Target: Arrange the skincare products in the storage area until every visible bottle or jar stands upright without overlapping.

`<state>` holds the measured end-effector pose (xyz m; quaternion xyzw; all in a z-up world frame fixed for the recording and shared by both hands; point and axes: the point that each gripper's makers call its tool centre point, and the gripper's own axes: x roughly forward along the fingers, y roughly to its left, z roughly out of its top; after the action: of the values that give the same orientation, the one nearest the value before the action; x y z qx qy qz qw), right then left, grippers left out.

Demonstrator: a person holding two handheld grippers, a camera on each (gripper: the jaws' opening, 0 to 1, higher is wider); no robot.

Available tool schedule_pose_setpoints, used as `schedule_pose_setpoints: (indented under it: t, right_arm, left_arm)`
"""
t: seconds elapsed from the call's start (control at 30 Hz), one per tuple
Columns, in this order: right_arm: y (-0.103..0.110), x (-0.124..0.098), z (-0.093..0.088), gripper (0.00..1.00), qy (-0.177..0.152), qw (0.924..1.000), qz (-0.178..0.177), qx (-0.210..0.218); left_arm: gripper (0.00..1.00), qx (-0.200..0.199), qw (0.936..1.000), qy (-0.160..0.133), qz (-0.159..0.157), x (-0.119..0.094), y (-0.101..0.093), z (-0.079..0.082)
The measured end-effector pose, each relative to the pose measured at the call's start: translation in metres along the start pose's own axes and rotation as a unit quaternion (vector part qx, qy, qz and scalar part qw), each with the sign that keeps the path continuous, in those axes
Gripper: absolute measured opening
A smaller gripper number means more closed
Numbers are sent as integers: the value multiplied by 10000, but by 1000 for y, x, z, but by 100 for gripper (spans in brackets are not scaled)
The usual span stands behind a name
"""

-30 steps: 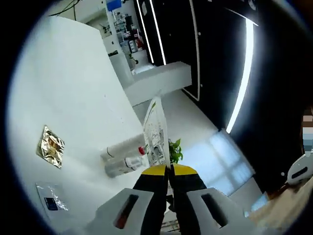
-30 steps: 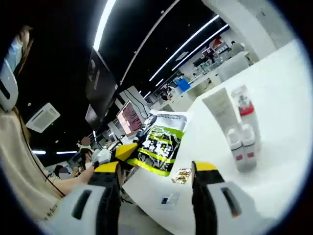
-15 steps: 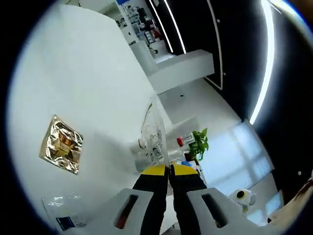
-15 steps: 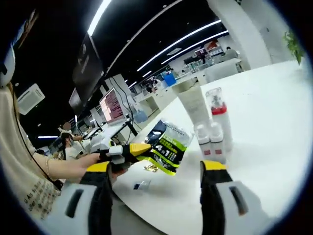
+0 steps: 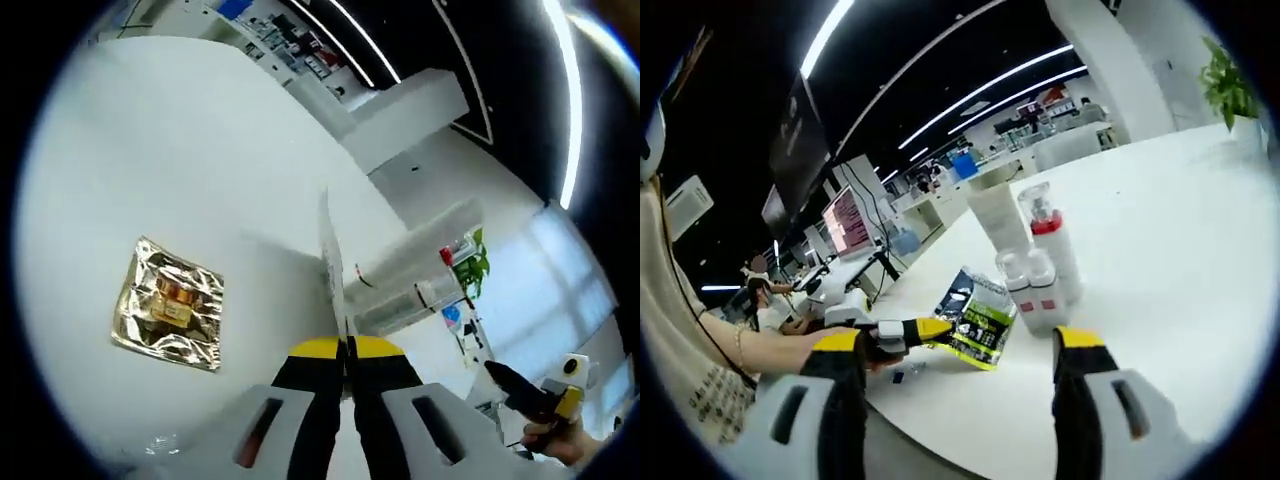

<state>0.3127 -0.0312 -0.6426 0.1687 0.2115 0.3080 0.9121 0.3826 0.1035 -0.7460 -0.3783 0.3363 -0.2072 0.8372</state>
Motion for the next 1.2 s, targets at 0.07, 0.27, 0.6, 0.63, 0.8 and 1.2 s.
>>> schedule_pose_setpoints:
  t: [0.07, 0.27, 0.6, 0.63, 0.8, 1.2]
  right_arm:
    - [1, 1, -1, 77, 10, 10000, 1, 20]
    - [2, 0, -1, 77, -38, 10000, 7, 75]
    - [0, -3, 0, 77, -87, 9999, -25, 146]
    - [0, -3, 0, 77, -89, 9999, -21, 146]
    - [2, -2, -1, 77, -91, 9998, 0, 162]
    - [-1, -5, -3, 79, -90, 9999, -83, 77]
  left_arm:
    - [0, 153, 9995, 59, 288, 0, 8, -4]
    - [2, 620, 9948, 216, 773, 1, 17, -8]
    - [7, 1396, 9815, 545, 1190, 1, 24, -11]
    - [8, 1491, 9797, 595, 1204, 0, 25, -11]
    - [16, 2320, 9578, 745, 1526, -7, 30, -4]
    - [38, 4115, 8946, 1122, 1336, 8, 11, -6]
